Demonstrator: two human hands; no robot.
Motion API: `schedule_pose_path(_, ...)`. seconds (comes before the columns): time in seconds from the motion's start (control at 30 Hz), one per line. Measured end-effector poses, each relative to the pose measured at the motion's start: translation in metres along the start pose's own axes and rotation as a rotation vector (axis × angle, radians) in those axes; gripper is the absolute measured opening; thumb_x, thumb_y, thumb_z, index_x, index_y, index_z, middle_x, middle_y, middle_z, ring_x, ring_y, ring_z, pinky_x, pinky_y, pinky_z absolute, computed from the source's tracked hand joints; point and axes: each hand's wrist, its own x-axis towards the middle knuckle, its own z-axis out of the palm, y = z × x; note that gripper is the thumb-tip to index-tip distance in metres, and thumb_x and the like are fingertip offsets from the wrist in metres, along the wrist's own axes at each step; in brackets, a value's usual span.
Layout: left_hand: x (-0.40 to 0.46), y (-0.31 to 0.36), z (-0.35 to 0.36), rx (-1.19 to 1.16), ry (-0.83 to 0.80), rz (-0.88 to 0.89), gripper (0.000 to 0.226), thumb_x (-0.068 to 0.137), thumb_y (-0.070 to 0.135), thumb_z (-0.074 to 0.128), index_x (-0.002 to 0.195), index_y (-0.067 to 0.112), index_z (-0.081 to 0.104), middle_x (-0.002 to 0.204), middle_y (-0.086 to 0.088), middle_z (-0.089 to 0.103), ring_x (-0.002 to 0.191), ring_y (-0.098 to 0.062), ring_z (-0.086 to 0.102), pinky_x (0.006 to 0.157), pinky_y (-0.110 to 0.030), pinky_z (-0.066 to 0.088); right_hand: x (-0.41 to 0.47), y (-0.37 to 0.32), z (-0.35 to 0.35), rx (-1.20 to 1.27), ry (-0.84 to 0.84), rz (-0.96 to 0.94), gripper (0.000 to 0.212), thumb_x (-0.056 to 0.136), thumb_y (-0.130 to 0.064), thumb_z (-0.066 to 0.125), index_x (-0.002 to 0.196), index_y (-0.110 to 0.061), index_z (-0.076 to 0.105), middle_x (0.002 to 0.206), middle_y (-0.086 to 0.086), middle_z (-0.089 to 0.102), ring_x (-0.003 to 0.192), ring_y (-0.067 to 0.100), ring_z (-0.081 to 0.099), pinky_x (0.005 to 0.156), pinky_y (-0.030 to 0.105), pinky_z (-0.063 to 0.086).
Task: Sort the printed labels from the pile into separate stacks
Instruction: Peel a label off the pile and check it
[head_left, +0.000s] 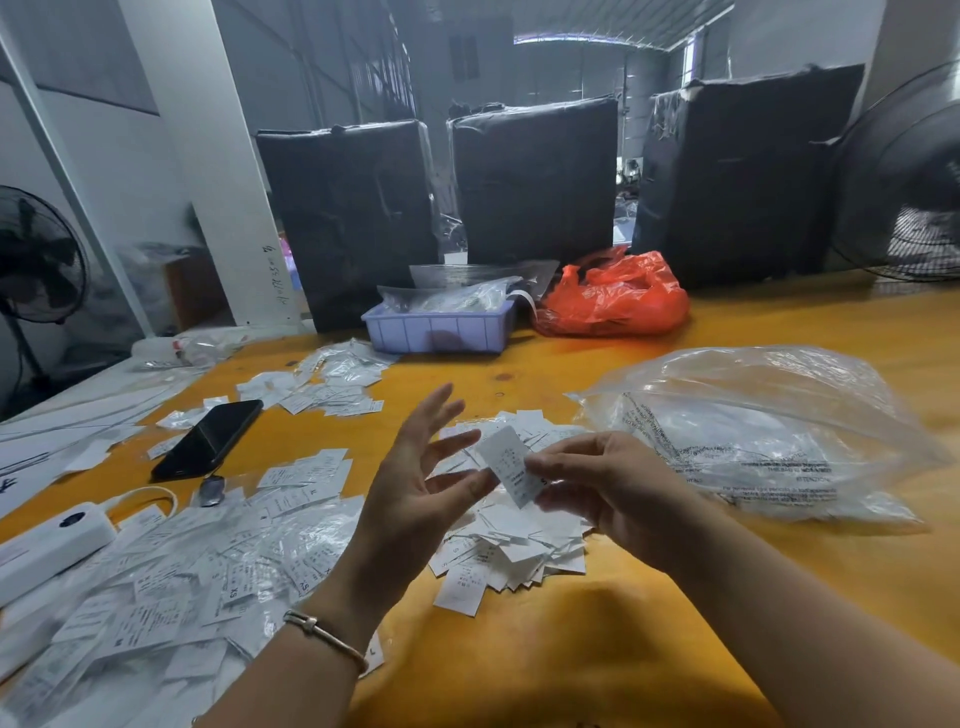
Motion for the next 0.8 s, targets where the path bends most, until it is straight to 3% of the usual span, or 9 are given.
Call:
schedule_pose_path(0.07, 0.0, 0.0, 0.002, -0.119, -0.041, -0.138, 0.074, 0.079, 0.022, 0.074, 0.141, 0.036, 0.036, 0.124, 0.011, 0.062, 0.106, -0.003, 0.065, 0.078, -0.022, 0.056, -0.001, 0.002, 0.002, -0.035, -0.016, -0.033, 0.007, 0.069, -0.01, 0.072, 0.065, -0.005, 0.075, 0.077, 0.017, 0.072, 0.066, 0.02, 0.067, 0.06, 0.021, 0.056)
schedule_pose_path(0.13, -0.001, 0.001, 0.006, -0.159, -0.094, -0.222, 0.053, 0.084, 0.009, 0.074, 0.128, 0.027, 0.052, 0.104, -0.002, 0.073, 0.089, -0.01, 0.07, 0.072, -0.023, 0.056, -0.001, 0.006, 0.004, -0.065, -0.025, -0.064, 0.007, 0.069, -0.012, 0.072, 0.065, -0.007, 0.075, 0.08, 0.017, 0.072, 0.071, 0.023, 0.067, 0.065, 0.023, 0.057)
schedule_pose_path(0.2, -0.002, 0.001, 0.008, -0.159, -0.1, -0.241, 0.03, 0.083, 0.004, 0.069, 0.108, 0.021, 0.066, 0.088, -0.002, 0.075, 0.075, -0.008, 0.066, 0.065, -0.02, 0.052, 0.0, 0.008, 0.005, -0.095, -0.014, -0.088, 0.007, 0.069, -0.014, 0.073, 0.066, -0.008, 0.074, 0.082, 0.018, 0.072, 0.076, 0.024, 0.067, 0.069, 0.027, 0.056)
schedule_pose_path(0.27, -0.001, 0.0, 0.008, -0.181, -0.086, -0.253, 0.025, 0.087, -0.003, 0.065, 0.097, 0.02, 0.071, 0.082, -0.004, 0.074, 0.068, -0.008, 0.064, 0.062, -0.019, 0.051, 0.002, 0.009, 0.005, -0.102, 0.003, -0.105, 0.007, 0.069, -0.016, 0.072, 0.065, -0.01, 0.073, 0.08, 0.016, 0.072, 0.077, 0.023, 0.067, 0.074, 0.029, 0.056)
schedule_pose_path(0.4, 0.001, -0.002, 0.007, -0.217, -0.029, -0.287, 0.036, 0.078, 0.006, 0.073, 0.111, 0.018, 0.066, 0.076, -0.003, 0.07, 0.069, -0.012, 0.067, 0.064, -0.02, 0.053, 0.006, 0.007, 0.0, -0.015, 0.181, -0.161, 0.012, 0.074, -0.01, 0.071, 0.063, -0.014, 0.068, 0.076, 0.012, 0.071, 0.077, 0.025, 0.069, 0.074, 0.031, 0.058)
schedule_pose_path(0.53, 0.002, -0.002, 0.002, -0.271, -0.026, -0.343, 0.05, 0.065, 0.018, 0.076, 0.115, 0.016, 0.068, 0.075, 0.0, 0.069, 0.071, -0.012, 0.066, 0.073, -0.028, 0.053, 0.005, 0.004, -0.013, -0.221, 0.434, -0.294, 0.012, 0.087, 0.003, 0.061, 0.092, -0.008, 0.06, 0.078, 0.019, 0.072, 0.068, 0.031, 0.072, 0.055, 0.029, 0.054)
schedule_pose_path(0.63, 0.003, -0.002, -0.001, -0.371, -0.047, -0.392, 0.04, 0.066, 0.015, 0.076, 0.106, 0.012, 0.074, 0.074, 0.0, 0.068, 0.067, -0.01, 0.064, 0.067, -0.022, 0.053, 0.005, 0.006, -0.016, -0.38, 0.419, -0.354, 0.046, 0.088, 0.008, 0.057, 0.119, -0.025, 0.06, 0.078, 0.021, 0.071, 0.063, 0.029, 0.071, 0.056, 0.031, 0.057)
schedule_pose_path(0.8, -0.001, 0.001, -0.001, -0.27, -0.151, -0.352, 0.017, 0.069, 0.02, 0.075, 0.084, 0.014, 0.08, 0.073, -0.002, 0.069, 0.065, -0.008, 0.059, 0.061, -0.018, 0.048, 0.006, 0.007, -0.01, -0.708, 0.296, -0.356, 0.019, 0.09, -0.006, 0.059, 0.103, -0.007, 0.074, 0.083, 0.007, 0.073, 0.073, 0.014, 0.068, 0.067, 0.02, 0.053)
